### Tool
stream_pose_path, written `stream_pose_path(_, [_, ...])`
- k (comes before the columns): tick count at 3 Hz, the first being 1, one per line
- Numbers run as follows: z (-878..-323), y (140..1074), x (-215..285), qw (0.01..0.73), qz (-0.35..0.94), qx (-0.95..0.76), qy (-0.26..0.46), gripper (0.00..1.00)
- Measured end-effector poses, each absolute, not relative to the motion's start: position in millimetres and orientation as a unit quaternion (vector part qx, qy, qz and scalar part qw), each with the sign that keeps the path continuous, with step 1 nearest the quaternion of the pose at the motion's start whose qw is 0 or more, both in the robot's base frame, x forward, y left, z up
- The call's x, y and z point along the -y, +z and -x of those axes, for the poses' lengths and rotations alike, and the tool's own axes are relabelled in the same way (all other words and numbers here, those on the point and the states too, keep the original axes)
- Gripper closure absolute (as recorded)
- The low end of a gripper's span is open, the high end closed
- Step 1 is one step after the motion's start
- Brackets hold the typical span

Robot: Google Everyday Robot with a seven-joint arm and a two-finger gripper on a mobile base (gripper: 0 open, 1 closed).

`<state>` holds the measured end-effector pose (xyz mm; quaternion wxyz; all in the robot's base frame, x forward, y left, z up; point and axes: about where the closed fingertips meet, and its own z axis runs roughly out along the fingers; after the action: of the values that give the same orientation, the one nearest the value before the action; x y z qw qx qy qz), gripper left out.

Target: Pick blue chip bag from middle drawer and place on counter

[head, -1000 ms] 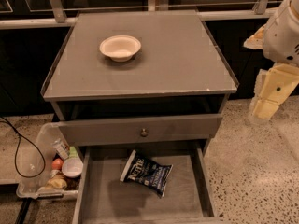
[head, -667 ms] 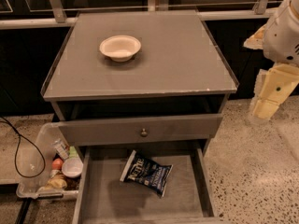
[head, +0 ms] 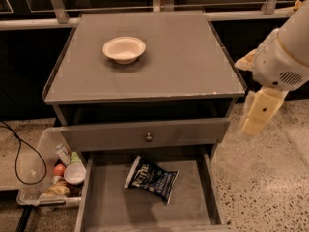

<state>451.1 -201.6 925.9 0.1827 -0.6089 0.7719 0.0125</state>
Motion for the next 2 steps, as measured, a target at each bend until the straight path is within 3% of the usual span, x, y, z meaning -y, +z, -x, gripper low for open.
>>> stream_pose_path(1, [-464.9,870.8,197.1,0.191,0.594,-0.779,0.061,0.0])
stream_pose_path(2, [-463.0,870.8,195.1,0.194,0.595,-0.778,0.063,0.0])
